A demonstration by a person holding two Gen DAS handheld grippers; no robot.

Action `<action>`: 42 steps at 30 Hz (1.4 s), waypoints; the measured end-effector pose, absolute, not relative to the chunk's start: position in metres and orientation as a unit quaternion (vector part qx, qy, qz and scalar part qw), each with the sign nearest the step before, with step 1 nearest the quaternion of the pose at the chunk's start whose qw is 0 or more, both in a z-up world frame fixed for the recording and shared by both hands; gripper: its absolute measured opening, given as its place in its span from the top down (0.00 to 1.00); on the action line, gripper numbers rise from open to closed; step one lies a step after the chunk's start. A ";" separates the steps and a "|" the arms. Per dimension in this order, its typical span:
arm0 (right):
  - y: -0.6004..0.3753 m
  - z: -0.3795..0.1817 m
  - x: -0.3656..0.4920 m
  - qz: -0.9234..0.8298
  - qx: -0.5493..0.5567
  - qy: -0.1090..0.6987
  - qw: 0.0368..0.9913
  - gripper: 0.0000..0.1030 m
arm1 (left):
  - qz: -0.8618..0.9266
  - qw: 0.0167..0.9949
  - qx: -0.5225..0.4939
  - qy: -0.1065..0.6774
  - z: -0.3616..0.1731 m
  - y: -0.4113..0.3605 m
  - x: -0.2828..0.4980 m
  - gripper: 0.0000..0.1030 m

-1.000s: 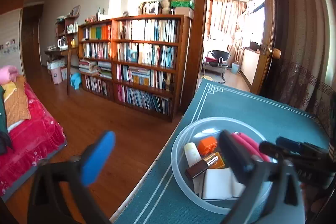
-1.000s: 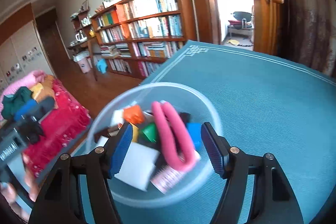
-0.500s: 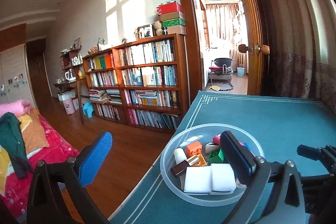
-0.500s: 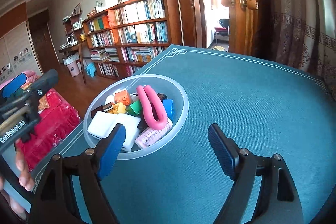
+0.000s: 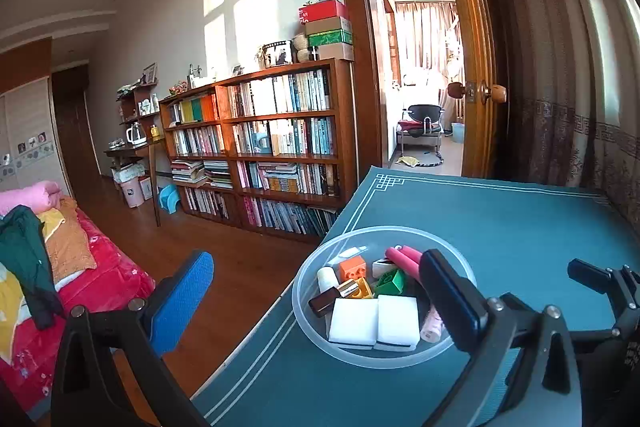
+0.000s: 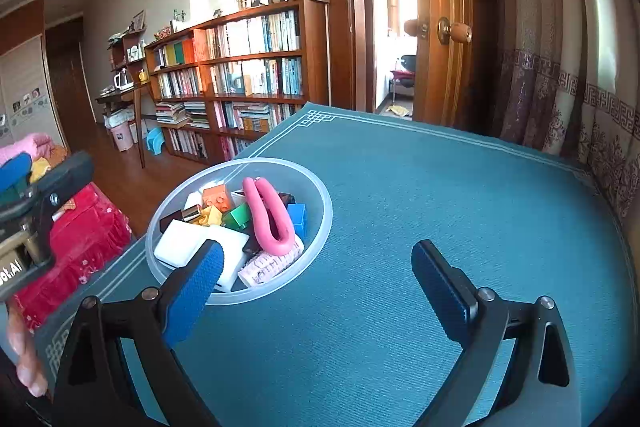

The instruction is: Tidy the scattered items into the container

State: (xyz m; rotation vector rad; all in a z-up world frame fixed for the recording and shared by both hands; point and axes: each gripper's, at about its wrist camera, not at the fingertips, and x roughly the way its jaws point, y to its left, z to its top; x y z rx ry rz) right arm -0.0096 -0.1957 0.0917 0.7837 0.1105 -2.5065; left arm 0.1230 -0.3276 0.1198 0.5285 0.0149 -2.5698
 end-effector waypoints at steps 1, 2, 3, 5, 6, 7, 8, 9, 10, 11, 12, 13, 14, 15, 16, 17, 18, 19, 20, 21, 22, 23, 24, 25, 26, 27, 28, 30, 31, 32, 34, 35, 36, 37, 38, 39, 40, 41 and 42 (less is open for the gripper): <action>-0.194 0.093 -0.013 -0.920 0.294 0.032 0.257 0.06 | -0.946 0.256 0.197 0.009 0.119 -0.329 0.123 0.00; -0.193 0.095 -0.015 -0.920 0.297 0.025 0.256 0.06 | -0.946 0.254 0.199 0.013 0.118 -0.329 0.123 0.00; -0.193 0.097 -0.017 -0.921 0.296 0.021 0.253 0.06 | -0.946 0.251 0.203 0.019 0.117 -0.330 0.122 0.00; -0.192 0.102 -0.019 -0.924 0.290 0.017 0.250 0.06 | -0.946 0.246 0.209 0.029 0.116 -0.333 0.120 0.00; -0.193 0.104 -0.019 -0.925 0.287 0.015 0.250 0.06 | -0.945 0.247 0.211 0.031 0.115 -0.334 0.119 0.00; -0.194 0.105 -0.018 -0.926 0.284 0.014 0.251 0.06 | -0.944 0.250 0.213 0.033 0.113 -0.334 0.118 0.00; -0.195 0.105 -0.017 -0.927 0.280 0.015 0.250 0.06 | -0.943 0.251 0.215 0.034 0.112 -0.335 0.118 0.00; -0.196 0.103 -0.016 -0.929 0.276 0.017 0.248 0.06 | -0.942 0.251 0.218 0.036 0.111 -0.336 0.117 0.00; -0.197 0.100 -0.014 -0.930 0.272 0.022 0.245 0.06 | -0.942 0.250 0.221 0.037 0.110 -0.337 0.116 0.00; -0.199 0.096 -0.013 -0.931 0.271 0.029 0.244 0.06 | -0.941 0.250 0.224 0.038 0.108 -0.338 0.115 0.00; -0.200 0.091 -0.013 -0.930 0.273 0.036 0.243 0.06 | -0.940 0.251 0.228 0.038 0.107 -0.338 0.113 0.00; -0.202 0.086 -0.014 -0.928 0.279 0.043 0.243 0.06 | -0.939 0.254 0.231 0.036 0.105 -0.339 0.112 0.00; -0.203 0.082 -0.016 -0.925 0.284 0.048 0.246 0.06 | -0.938 0.255 0.233 0.035 0.104 -0.340 0.111 0.00; -0.204 0.078 -0.017 -0.924 0.289 0.050 0.246 0.06 | -0.937 0.256 0.236 0.035 0.103 -0.340 0.109 0.00; -0.204 0.076 -0.018 -0.923 0.292 0.049 0.247 0.06 | -0.936 0.257 0.238 0.035 0.101 -0.341 0.108 0.00; -0.204 0.075 -0.019 -0.922 0.294 0.047 0.249 0.06 | -0.935 0.258 0.240 0.035 0.101 -0.342 0.107 0.00; -0.204 0.074 -0.019 -0.921 0.296 0.046 0.251 0.06 | -0.935 0.259 0.241 0.035 0.100 -0.343 0.107 0.00; -0.204 0.073 -0.019 -0.920 0.295 0.045 0.252 0.06 | -0.934 0.259 0.243 0.034 0.099 -0.343 0.107 0.00; -0.203 0.073 -0.019 -0.921 0.293 0.046 0.251 0.06 | -0.934 0.260 0.244 0.034 0.098 -0.344 0.106 0.00; -0.203 0.074 -0.018 -0.922 0.291 0.047 0.250 0.06 | -0.933 0.261 0.245 0.033 0.098 -0.344 0.106 0.00; -0.203 0.074 -0.017 -0.923 0.290 0.049 0.249 0.06 | -0.932 0.263 0.246 0.031 0.098 -0.345 0.106 0.00; -0.203 0.074 -0.017 -0.924 0.288 0.049 0.248 0.06 | -0.931 0.266 0.247 0.029 0.097 -0.345 0.106 0.00; -0.203 0.075 -0.016 -0.925 0.285 0.051 0.246 0.06 | -0.931 0.268 0.248 0.027 0.097 -0.345 0.105 0.00; -0.203 0.075 -0.015 -0.926 0.282 0.053 0.245 0.06 | -0.930 0.268 0.249 0.026 0.097 -0.345 0.105 0.00; -0.203 0.076 -0.013 -0.927 0.280 0.055 0.245 0.06 | -0.930 0.268 0.251 0.025 0.096 -0.345 0.106 0.00; -0.204 0.076 -0.013 -0.927 0.279 0.057 0.245 0.06 | -0.930 0.267 0.252 0.024 0.096 -0.345 0.105 0.00; -0.204 0.076 -0.012 -0.927 0.278 0.057 0.246 0.06 | -0.930 0.266 0.253 0.023 0.096 -0.345 0.105 0.00; -0.205 0.076 -0.011 -0.926 0.278 0.058 0.249 0.06 | -0.930 0.265 0.255 0.021 0.096 -0.344 0.105 0.00; -0.206 0.076 -0.010 -0.925 0.278 0.060 0.251 0.06 | -0.930 0.265 0.255 0.019 0.096 -0.343 0.105 0.00; -0.206 0.076 -0.010 -0.925 0.277 0.062 0.252 0.06 | -0.930 0.264 0.256 0.017 0.096 -0.343 0.105 0.00; -0.208 0.076 -0.008 -0.926 0.274 0.067 0.250 0.06 | -0.930 0.264 0.256 0.018 0.096 -0.344 0.106 0.00; -0.209 0.077 -0.007 -0.927 0.271 0.070 0.248 0.06 | -0.930 0.264 0.256 0.020 0.096 -0.344 0.106 0.00; -0.210 0.078 -0.005 -0.929 0.267 0.073 0.244 0.06 | -0.929 0.265 0.256 0.022 0.097 -0.346 0.106 0.00; -0.210 0.079 -0.004 -0.932 0.261 0.077 0.238 0.06 | -0.929 0.268 0.255 0.024 0.097 -0.347 0.107 0.00; -0.211 0.080 -0.002 -0.936 0.254 0.082 0.230 0.06 | -0.928 0.271 0.254 0.026 0.098 -0.349 0.108 0.00; -0.212 0.081 0.000 -0.940 0.246 0.087 0.221 0.06 | -0.928 0.273 0.253 0.028 0.099 -0.352 0.109 0.00; -0.214 0.082 0.001 -0.943 0.239 0.093 0.211 0.06 | -0.927 0.276 0.252 0.030 0.100 -0.355 0.110 0.00; -0.215 0.083 0.003 -0.946 0.233 0.099 0.204 0.06 | -0.927 0.278 0.250 0.032 0.102 -0.357 0.111 0.00; -0.217 0.084 0.004 -0.947 0.229 0.104 0.199 0.02 | -0.926 0.281 0.249 0.033 0.102 -0.359 0.113 0.00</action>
